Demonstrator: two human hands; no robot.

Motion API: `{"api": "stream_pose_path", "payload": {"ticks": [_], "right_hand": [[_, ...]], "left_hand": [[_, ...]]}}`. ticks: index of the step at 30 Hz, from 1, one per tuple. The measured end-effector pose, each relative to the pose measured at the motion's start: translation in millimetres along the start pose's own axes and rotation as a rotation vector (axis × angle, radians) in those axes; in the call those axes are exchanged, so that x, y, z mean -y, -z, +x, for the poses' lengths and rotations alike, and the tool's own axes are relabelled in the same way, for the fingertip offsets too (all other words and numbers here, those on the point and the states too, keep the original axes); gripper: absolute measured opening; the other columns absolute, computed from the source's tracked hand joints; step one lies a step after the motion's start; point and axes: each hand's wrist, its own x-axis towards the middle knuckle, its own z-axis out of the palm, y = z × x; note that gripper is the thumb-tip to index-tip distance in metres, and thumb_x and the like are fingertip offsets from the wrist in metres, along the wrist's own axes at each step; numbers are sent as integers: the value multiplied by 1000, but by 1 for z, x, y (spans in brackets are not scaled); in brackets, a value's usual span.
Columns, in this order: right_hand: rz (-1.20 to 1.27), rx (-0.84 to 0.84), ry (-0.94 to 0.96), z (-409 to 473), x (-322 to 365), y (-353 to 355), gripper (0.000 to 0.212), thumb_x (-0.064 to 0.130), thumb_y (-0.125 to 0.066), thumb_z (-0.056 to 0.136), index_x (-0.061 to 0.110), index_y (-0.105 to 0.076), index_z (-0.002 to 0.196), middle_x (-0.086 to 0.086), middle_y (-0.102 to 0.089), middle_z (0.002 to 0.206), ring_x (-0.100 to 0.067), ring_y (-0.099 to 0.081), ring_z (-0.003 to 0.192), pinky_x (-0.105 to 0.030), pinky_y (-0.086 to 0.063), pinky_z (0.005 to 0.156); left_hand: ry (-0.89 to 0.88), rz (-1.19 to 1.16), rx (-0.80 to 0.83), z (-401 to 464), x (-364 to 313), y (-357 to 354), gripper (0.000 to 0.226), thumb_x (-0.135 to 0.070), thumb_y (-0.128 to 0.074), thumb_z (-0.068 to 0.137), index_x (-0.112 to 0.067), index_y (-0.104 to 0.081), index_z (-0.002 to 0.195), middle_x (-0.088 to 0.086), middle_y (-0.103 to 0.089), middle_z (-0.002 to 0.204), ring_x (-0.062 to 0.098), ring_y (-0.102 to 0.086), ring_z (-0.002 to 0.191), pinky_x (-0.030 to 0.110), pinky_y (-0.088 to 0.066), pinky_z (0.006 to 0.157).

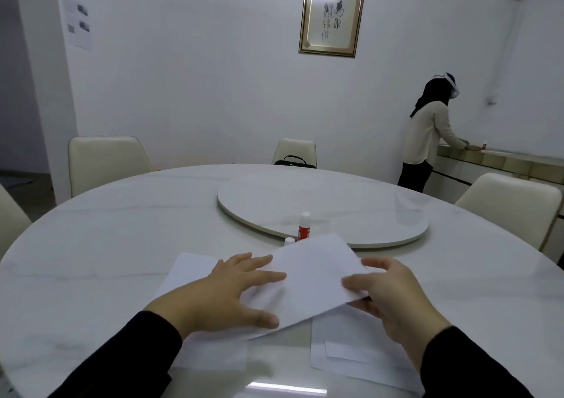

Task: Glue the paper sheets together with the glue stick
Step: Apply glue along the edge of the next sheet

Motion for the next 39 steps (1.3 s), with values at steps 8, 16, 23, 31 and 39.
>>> {"api": "stream_pose_path", "payload": {"ticks": [8,16,23,31,39], "right_hand": [[-388,-26,37,-25,-14,23,55,13,-86,59,16,-50,100,-8,-70,59,-23,-65,43,-22,-42,38],[-1432,-7,96,-22,3,22,71,61,-68,65,20,-48,120,3,-60,106,-17,-61,93,-27,-49,73],[-1111,150,271,51,40,-33,72,57,-64,77,9,-50,129,-5,-56,126,-21,-53,110,-26,-39,81],[-617,58,275,116,-13,-82,60,49,-76,70,14,-57,115,0,-63,111,-15,-59,93,-23,-42,69],[-498,10,518,99,2,-85,16,31,-47,94,20,-52,83,-3,-62,86,-8,-52,67,-22,-37,54]], "left_hand": [[112,69,69,-1,13,-12,54,-53,-48,89,-52,-28,139,-19,-9,157,5,1,145,32,2,117],[66,254,175,-1,8,-20,51,-44,-21,100,-48,2,145,-18,17,155,5,19,142,39,13,116],[47,275,155,1,6,-28,56,-48,-19,98,-43,9,146,-23,18,153,1,20,140,36,14,116],[59,241,98,4,9,-34,61,-59,-22,92,-48,7,145,-25,17,153,-3,19,139,36,14,116],[69,269,55,6,14,-38,69,-63,-22,90,-40,10,147,-24,15,154,-4,16,140,35,12,117]]}}
